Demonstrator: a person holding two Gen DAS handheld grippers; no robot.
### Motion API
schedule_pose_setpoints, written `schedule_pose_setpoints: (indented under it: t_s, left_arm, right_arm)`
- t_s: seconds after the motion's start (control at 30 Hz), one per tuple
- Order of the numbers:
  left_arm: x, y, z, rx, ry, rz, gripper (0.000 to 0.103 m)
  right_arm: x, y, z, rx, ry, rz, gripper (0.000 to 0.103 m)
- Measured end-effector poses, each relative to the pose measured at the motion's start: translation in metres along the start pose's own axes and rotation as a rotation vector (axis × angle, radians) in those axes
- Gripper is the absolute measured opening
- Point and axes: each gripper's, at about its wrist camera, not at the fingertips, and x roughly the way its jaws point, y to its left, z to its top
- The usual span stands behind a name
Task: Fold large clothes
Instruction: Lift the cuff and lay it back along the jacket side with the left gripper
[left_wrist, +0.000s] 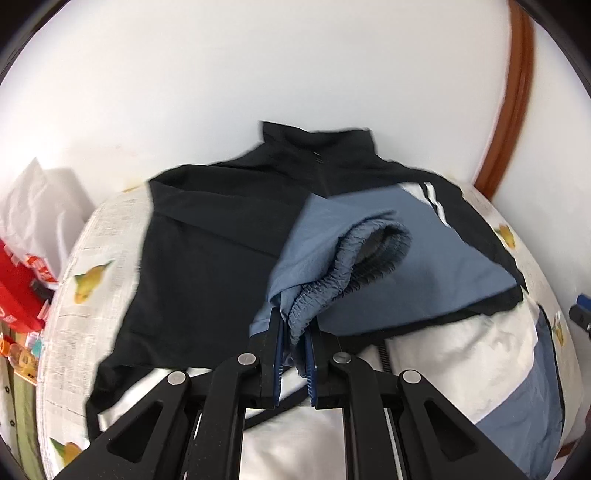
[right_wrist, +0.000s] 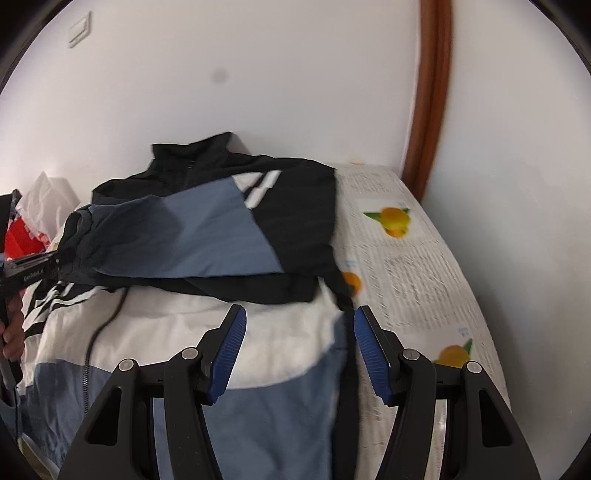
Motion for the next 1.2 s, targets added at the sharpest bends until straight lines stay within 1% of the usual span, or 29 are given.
schedule_pose_setpoints:
  t_s: [0.1,0.2,0.27,0.37,0.53,0.63,0.67,0.73,0.8,0.83,0.9,1.0,1.13,1.2]
  left_arm:
    - [-0.003,0.026,0.002,-0.047,-0.015,0.007,0.01]
    - [0.001,0.058,0.003,-0.121,-0.005,-0.007,0.01]
    - [0.003,0.072,0.002,-0.152,-0.006,-0.006,0.01]
    - [0.009,0.09,0.003,-0.184,-0.012,0.018,0.01]
    - [0.031,0.114,0.0,-0.245,0.041,0.029,0.01]
    - [0.041,0.115,-0.005,-0.241,0.072,0.044,0.012]
    - [0.042,0.115,-0.006,-0.235,0.073,0.056,0.013]
    - [0.041,0.113,-0.007,-0.218,0.06,0.102,0.013]
    - [0.038,0.112,-0.007,-0.205,0.049,0.114,0.013]
    - [0.036,0.112,-0.007,-0.202,0.046,0.112,0.013]
    - [0.032,0.11,-0.007,-0.193,0.04,0.122,0.013]
    - [0.023,0.108,-0.007,-0.173,0.022,0.133,0.013]
    - [0.006,0.104,-0.01,-0.145,0.006,0.138,0.013]
    - [-0.005,0.104,-0.014,-0.134,-0.004,0.159,0.013]
  right_arm:
    - [0.004,0.019,0.008,-0.017,0.0,0.003,0.06]
    - [0.011,0.035,0.016,-0.022,-0.004,0.034,0.06]
    - [0.017,0.044,0.022,-0.023,-0.001,0.048,0.06]
    - [0.03,0.056,0.031,-0.036,0.004,0.056,0.06]
    - [0.053,0.066,0.04,-0.05,0.008,0.066,0.06]
    - [0.068,0.065,0.042,-0.045,0.013,0.063,0.06]
    - [0.075,0.063,0.041,-0.039,0.017,0.06,0.06]
    - [0.086,0.058,0.04,-0.016,0.024,0.045,0.06]
    - [0.096,0.053,0.037,0.013,0.039,-0.005,0.06]
    - [0.104,0.049,0.035,0.029,0.06,-0.031,0.06]
    - [0.111,0.043,0.032,0.048,0.092,-0.056,0.06]
    - [0.109,0.036,0.028,0.058,0.1,-0.072,0.056]
    - [0.089,0.027,0.021,0.075,0.075,-0.082,0.056]
    - [0.08,0.019,0.018,0.098,0.07,-0.074,0.056]
